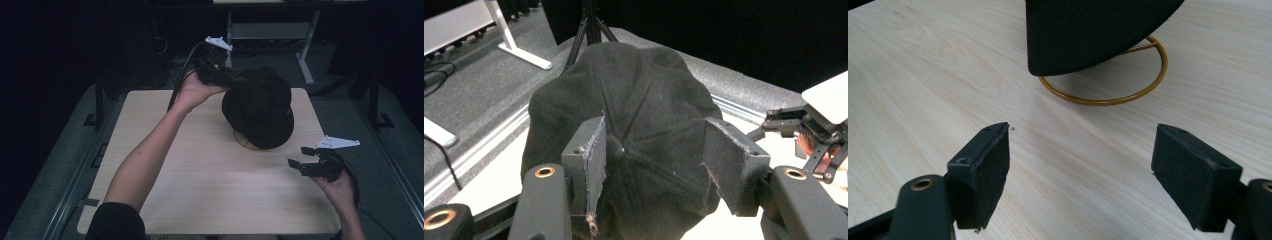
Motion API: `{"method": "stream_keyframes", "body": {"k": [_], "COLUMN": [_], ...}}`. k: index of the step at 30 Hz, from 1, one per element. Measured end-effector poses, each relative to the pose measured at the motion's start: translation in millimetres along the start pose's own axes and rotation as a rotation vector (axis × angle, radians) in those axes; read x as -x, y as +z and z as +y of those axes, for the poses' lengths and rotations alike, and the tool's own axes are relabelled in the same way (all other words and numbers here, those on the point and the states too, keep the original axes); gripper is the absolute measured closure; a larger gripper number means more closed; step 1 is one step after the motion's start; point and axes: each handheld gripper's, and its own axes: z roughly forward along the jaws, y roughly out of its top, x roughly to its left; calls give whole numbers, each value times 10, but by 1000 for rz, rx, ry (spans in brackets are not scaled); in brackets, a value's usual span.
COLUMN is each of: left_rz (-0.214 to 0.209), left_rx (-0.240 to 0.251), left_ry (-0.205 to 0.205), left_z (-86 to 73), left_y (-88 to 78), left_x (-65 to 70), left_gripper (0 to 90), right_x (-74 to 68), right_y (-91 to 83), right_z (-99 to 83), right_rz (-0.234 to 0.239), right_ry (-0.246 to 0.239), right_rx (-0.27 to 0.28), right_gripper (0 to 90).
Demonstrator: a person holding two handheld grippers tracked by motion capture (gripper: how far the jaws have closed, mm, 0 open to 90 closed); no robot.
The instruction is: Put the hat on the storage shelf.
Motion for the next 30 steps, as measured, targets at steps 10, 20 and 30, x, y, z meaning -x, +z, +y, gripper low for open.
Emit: {"method": "stream_keyframes", "body": {"k": [10,20,30], "left_rz": [10,20,49], "left_rx": [27,42,49], "left_ry": [-15,-34,-55], "left_z": [-255,-519,-740], "left_y": [-193,-377,-580], "left_x": [-14,-17,18], "left_gripper": [421,398,391], "right_x": [-25,-69,-87], "right_y": [22,53,45], "right_z": [2,13,3], "right_rz": [-8,-7,-14], "right_ry": [7,2,4], "right_rx": [-11,-7,5], "right_gripper": [231,230,231]}}
